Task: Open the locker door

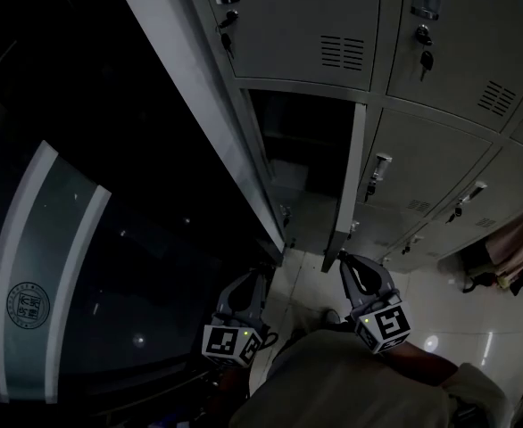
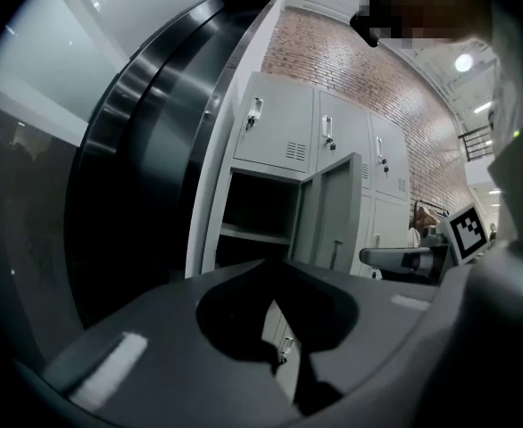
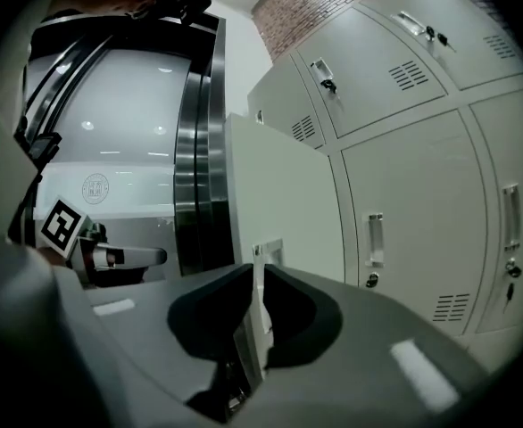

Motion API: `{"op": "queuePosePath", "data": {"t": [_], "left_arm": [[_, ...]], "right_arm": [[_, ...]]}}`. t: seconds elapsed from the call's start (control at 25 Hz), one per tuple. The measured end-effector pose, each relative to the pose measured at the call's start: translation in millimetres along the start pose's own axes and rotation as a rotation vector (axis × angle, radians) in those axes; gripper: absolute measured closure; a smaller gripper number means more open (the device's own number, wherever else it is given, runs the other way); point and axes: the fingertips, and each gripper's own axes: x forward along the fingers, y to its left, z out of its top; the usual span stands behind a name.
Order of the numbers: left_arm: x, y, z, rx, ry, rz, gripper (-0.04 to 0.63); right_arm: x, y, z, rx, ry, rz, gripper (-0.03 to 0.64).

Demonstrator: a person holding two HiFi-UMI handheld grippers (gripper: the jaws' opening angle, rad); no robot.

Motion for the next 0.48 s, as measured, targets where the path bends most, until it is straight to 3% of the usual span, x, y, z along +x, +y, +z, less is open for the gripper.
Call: {"op": "queuePosePath", "data": {"t": [0.16, 0.28, 0.48], "left_arm": [[-9, -8, 26, 0.043, -0.012, -0.043, 0.534], [-15, -11, 31, 0.032, -0.008, -0.074, 0.534], [-32, -12, 26, 0.014, 0.015, -0.117, 0.534]], "right_arm": [[-18, 16, 16, 0.029, 0.016, -0.019, 0.585], [-23, 18, 24, 0.010, -0.105, -0.030, 0.591], [-40, 35, 12, 0.063, -0.108, -0.069, 0.603]]}}
